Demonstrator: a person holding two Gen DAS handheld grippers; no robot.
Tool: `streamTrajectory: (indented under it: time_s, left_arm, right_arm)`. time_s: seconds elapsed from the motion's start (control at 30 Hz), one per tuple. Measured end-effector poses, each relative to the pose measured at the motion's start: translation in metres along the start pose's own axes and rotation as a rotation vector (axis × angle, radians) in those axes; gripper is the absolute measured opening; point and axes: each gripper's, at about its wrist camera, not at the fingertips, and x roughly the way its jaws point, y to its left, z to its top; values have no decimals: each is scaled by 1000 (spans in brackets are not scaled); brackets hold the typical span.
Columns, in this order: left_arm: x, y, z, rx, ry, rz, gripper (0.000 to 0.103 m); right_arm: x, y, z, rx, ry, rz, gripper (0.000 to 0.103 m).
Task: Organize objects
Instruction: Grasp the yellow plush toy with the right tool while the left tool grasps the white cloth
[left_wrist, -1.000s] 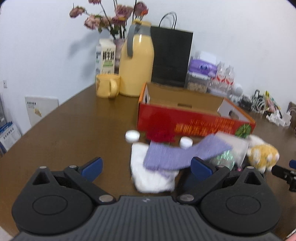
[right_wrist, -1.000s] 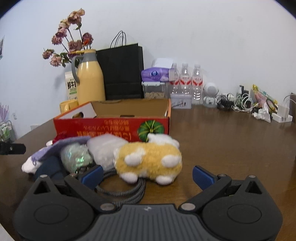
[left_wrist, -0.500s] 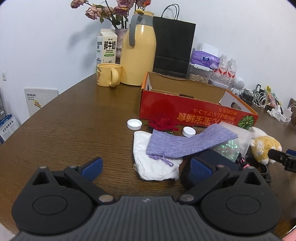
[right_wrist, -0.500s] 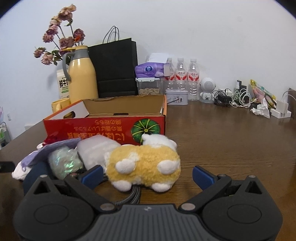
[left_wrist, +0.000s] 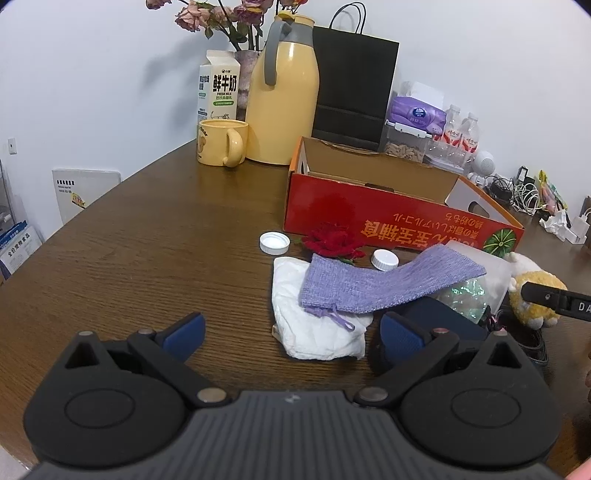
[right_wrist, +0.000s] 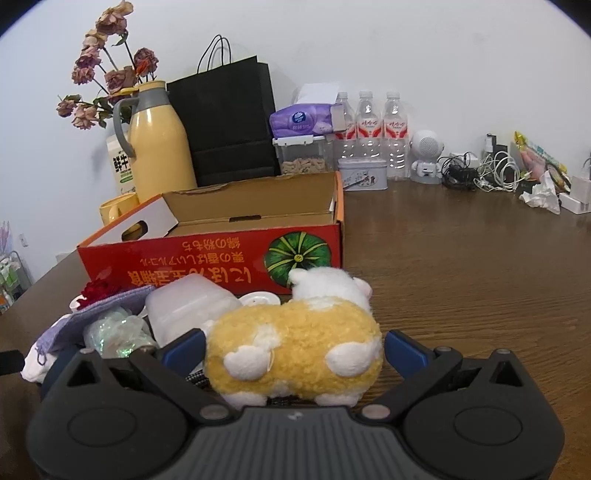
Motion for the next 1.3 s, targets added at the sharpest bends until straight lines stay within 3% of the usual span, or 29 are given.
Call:
streamTrajectory:
  time_s: [0.37, 0.53, 0.77, 1.07, 1.2, 1.27, 1.3]
  left_arm:
    - [5, -2, -1, 10, 16, -2, 103]
    - [9, -2, -1, 16, 24, -3, 103]
    - [27, -9, 3, 53, 61, 50, 103]
    - [53, -17, 11, 85, 116, 60, 103]
    - [57, -24, 13, 129, 95, 77, 103]
    - [58, -27, 13, 151, 89, 78, 98]
    - [58, -28, 13, 160, 90, 69, 90]
  right_arm:
    - [10, -5, -3, 37, 6, 32, 103]
    - [6, -8, -4, 50, -14, 45, 98]
    - [0, -8, -5, 52, -52, 22, 97]
    - [-4, -1, -5, 9, -67, 5, 97]
    - [-5, 1, -6, 0, -70, 0, 97]
    - [-5, 2, -6, 1, -64, 2, 97]
    - [-4, 1, -6, 0, -59, 4, 97]
